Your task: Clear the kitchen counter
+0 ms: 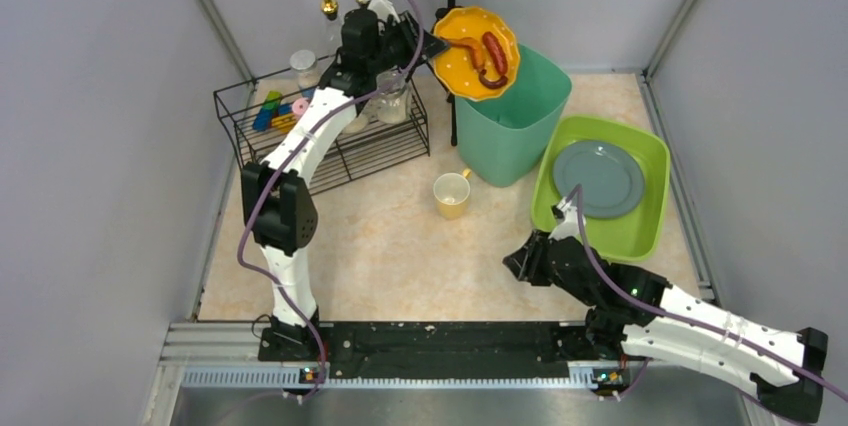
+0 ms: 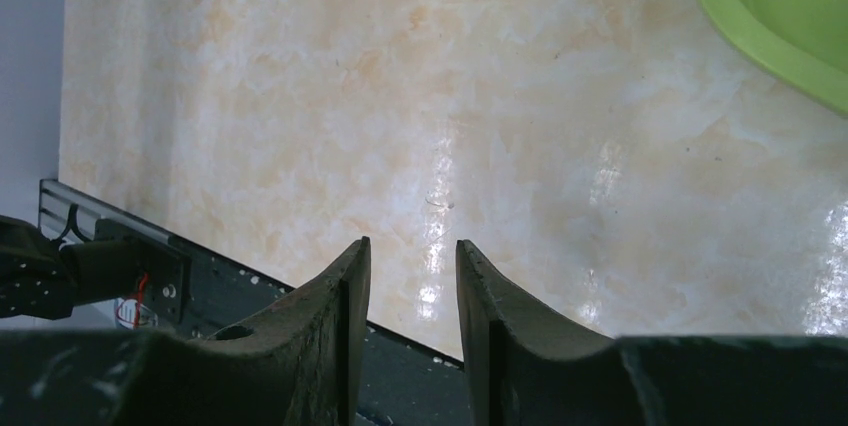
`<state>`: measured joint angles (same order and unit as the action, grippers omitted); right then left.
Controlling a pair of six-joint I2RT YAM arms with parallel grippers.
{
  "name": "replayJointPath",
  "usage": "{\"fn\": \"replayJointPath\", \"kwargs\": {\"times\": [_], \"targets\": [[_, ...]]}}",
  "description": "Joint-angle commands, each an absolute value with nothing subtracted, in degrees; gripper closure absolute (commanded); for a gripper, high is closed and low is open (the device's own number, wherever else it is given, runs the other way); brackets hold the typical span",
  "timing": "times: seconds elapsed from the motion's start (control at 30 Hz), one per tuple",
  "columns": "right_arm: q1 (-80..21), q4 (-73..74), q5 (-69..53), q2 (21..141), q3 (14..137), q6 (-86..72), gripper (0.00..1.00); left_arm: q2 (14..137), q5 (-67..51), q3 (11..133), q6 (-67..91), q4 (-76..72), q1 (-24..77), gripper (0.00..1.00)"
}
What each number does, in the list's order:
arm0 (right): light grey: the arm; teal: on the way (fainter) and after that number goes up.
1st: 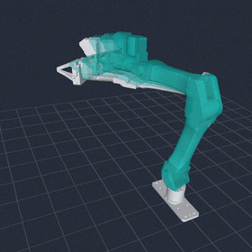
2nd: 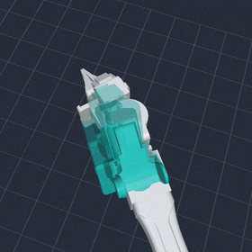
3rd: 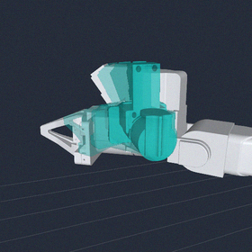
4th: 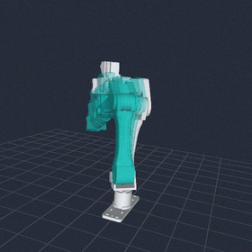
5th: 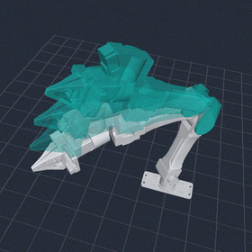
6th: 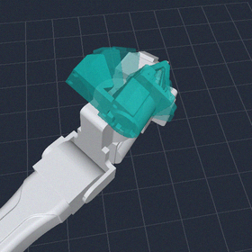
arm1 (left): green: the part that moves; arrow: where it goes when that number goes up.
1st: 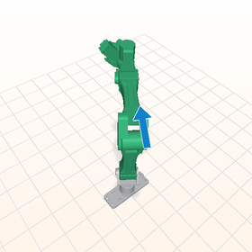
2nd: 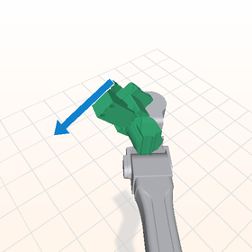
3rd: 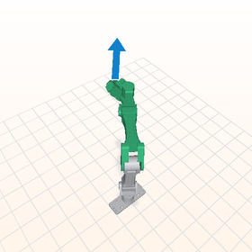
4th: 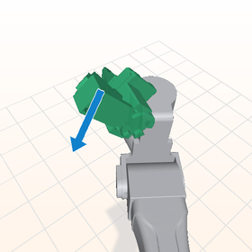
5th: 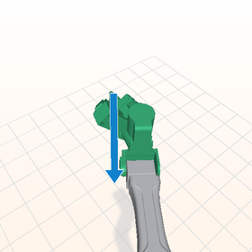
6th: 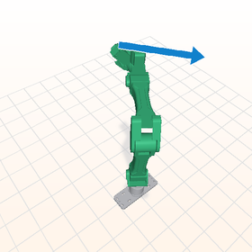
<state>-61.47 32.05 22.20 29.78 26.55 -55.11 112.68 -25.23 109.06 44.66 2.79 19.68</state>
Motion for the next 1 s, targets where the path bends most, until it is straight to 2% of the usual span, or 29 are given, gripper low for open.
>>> {"fn": "replayJointPath", "kwargs": {"times": [0.0, 0.53, 0.73, 0.97], "targets": [[-61.8, 28.9, 21.3, 29.6, 25.0, -55.3, 0.63, 109.3, -27.2, 112.4, 38.4, -9.7, 21.8, 1.0], [-61.8, 27.7, 19.9, 27.0, 21.7, -56.4, 0.64, 107.6, -15.4, 114.0, 10.1, -7.3, 31.9, 1.0], [-61.8, 27.7, 19.8, 26.2, 21.0, -56.5, 0.64, 101.9, -7.6, 101.6, 0.7, -24.4, 35.3, 1.0], [-61.8, 27.0, 19.8, 26.2, 20.6, -56.7, 0.64, 101.4, -6.1, 105.2, -3.6, -24.8, 36.2, 1.0]]}}
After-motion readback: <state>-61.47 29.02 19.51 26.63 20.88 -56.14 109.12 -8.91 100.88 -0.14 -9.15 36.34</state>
